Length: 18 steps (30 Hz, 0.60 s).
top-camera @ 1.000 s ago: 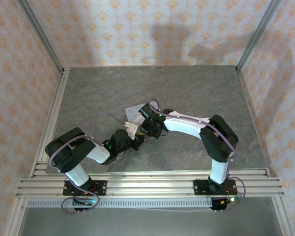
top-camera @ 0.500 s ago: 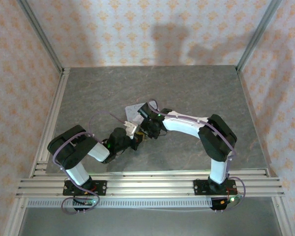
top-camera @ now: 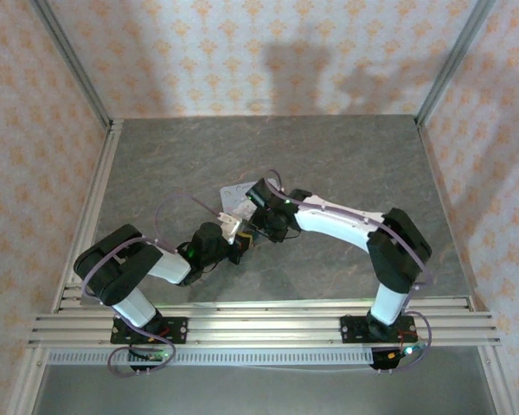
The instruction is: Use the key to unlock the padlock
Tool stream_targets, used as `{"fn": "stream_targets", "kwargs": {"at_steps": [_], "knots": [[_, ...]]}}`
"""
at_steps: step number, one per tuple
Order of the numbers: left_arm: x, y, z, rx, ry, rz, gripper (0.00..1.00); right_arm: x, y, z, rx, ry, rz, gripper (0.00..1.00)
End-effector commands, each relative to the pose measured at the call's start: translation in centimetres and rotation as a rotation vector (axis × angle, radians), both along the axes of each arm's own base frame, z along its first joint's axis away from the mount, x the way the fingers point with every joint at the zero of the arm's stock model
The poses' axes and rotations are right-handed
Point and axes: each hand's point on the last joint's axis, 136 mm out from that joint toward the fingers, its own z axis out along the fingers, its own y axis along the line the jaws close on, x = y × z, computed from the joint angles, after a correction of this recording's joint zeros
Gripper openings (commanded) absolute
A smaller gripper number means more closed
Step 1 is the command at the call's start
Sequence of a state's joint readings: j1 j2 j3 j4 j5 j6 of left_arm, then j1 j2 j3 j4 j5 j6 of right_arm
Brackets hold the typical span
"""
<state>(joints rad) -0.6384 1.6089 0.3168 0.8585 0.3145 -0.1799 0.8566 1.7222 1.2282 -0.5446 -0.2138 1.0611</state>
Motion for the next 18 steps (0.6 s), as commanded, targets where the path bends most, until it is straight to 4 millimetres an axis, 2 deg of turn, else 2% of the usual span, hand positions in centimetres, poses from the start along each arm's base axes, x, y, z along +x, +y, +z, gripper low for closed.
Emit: {"fn": "stream_targets", "kwargs": {"at_steps": [1,5,11,18], "knots": [[-0.6,0.9,-1.5,0.072,0.06,-0.008,0.0,0.4,-0.9,0.2,0.003,-0.086,-0.008,0.46],[-0.7,0.8,-1.2,0.067,0.064,-0.015,0.0,0.5,-0.8,-0.7,-0.007,-0.087,0.004,0.46],[-0.8,0.6,-1.0,0.055,0.07,-0.023,0.0,0.6,1.1,-2.2,0.048,-0.075,0.046,0.46],[-0.9,0.0,-0.4,0.022,0.085,-0.043,0.0,0.7,1.9,-4.1,0.102,-0.094,0.06,0.47]]}}
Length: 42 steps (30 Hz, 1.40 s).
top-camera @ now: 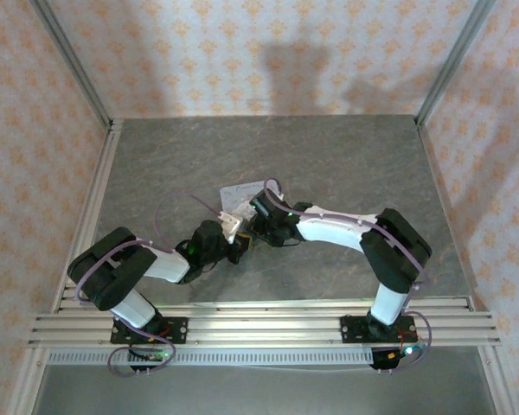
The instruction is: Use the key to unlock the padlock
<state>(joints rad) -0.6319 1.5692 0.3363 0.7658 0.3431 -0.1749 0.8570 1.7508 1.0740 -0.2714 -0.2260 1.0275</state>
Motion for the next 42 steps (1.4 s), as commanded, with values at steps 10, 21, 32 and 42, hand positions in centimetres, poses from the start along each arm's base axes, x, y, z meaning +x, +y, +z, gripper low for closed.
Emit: {"fn": "stream_targets", "kwargs": {"at_steps": [10,21,32,42], "knots": [[-0.8,-0.2,-0.6,-0.002,0.085,-0.054,0.0,-0.3,1.6,-3.8,0.066,-0.039,0.086,0.46],[-0.5,0.4,-0.3,-0.018,0.107,-0.058,0.0,-0.8,0.7,-5.2,0.024,-0.018,0.09,0.15],[-1.3,5.1,1.3,0.062,0.075,0.107,0.11,-0.9,-0.2,-4.8,-0.042,-0.03,0.114,0.0],[-1.6,8.2,4.2,-0.061,0.075,0.316,0.43,-0.8,1.1,-2.0,0.105,-0.09,0.16,0.0]]}}
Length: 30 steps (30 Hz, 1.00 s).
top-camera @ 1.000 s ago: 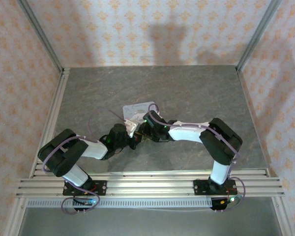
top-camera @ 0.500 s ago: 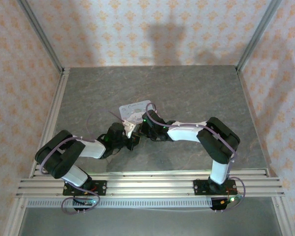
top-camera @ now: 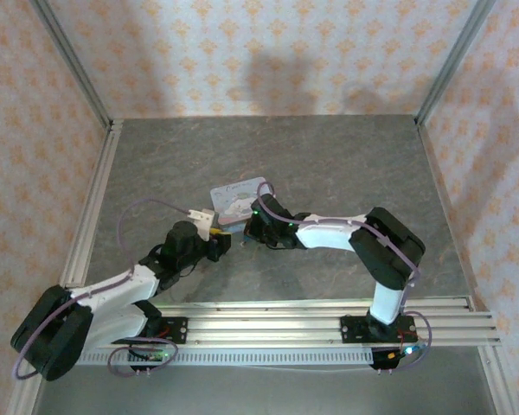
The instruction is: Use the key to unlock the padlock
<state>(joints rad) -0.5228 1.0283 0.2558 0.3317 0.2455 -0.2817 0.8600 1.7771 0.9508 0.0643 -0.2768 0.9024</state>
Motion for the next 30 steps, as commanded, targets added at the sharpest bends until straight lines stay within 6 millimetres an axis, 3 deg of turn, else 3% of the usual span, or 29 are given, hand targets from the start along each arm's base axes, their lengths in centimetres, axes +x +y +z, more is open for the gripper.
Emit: {"fn": "stream_targets", "kwargs": {"at_steps": [1,10,20,30], "knots": [[-0.5,0.7,-0.5,-0.05,0.071,0.052,0.44,-1.7,-1.2,-1.2,0.015,0.064,0.035,0.0],[-0.6,-1.9,1.3,-0.234,0.164,-0.091,0.44,-0.6,-0.1,0.8,0.233,0.044,0.137,0.0],[0.2,-3.5,-1.0,-0.349,0.272,-0.086,0.37,-0.1,0.7,1.6,0.337,0.057,0.18,0.0],[1.2,-4.1,-1.1,-0.42,0.298,-0.062,0.35,0.1,1.3,1.6,0.423,0.081,0.167,0.0]]}}
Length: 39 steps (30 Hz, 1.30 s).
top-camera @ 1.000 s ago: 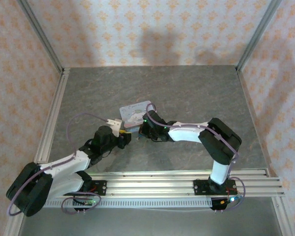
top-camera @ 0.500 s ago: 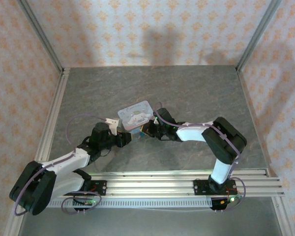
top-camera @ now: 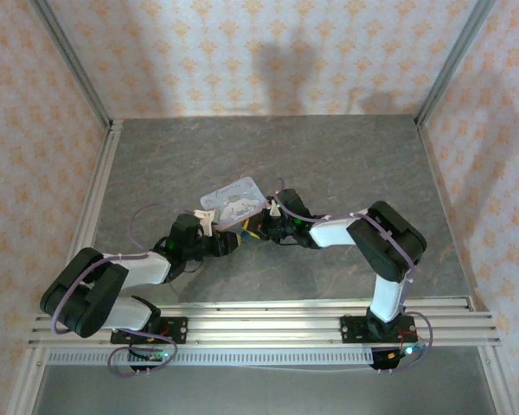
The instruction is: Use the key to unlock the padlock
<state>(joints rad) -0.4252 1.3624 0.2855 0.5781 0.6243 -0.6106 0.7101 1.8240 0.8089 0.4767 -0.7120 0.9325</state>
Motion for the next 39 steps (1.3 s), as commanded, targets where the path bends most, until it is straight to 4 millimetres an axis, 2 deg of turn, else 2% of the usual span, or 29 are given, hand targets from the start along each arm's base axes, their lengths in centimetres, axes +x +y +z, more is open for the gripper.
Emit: {"fn": "stream_targets", "kwargs": {"at_steps": [1,8,17,24,34,39], "knots": [[1.3,-0.6,1.8,-0.075,-0.031,0.018,0.35,-0.3,0.5,0.1,0.056,0.016,0.011,0.0],[2.0,-0.4,1.2,-0.119,0.018,0.069,0.35,0.0,0.4,0.3,0.092,0.033,-0.021,0.0],[2.6,-1.1,2.4,-0.2,0.032,0.076,0.33,0.3,0.5,0.7,0.142,0.05,-0.054,0.0],[2.8,-1.4,2.4,-0.228,0.046,0.073,0.33,0.5,0.8,0.9,0.196,0.072,-0.078,0.0],[3.5,-1.8,3.1,-0.271,0.025,0.076,0.21,0.4,0.7,0.8,0.201,0.082,-0.083,0.0],[3.3,-2.0,3.3,-0.274,0.031,0.06,0.2,0.6,0.6,0.7,0.205,0.088,-0.1,0.0]]}}
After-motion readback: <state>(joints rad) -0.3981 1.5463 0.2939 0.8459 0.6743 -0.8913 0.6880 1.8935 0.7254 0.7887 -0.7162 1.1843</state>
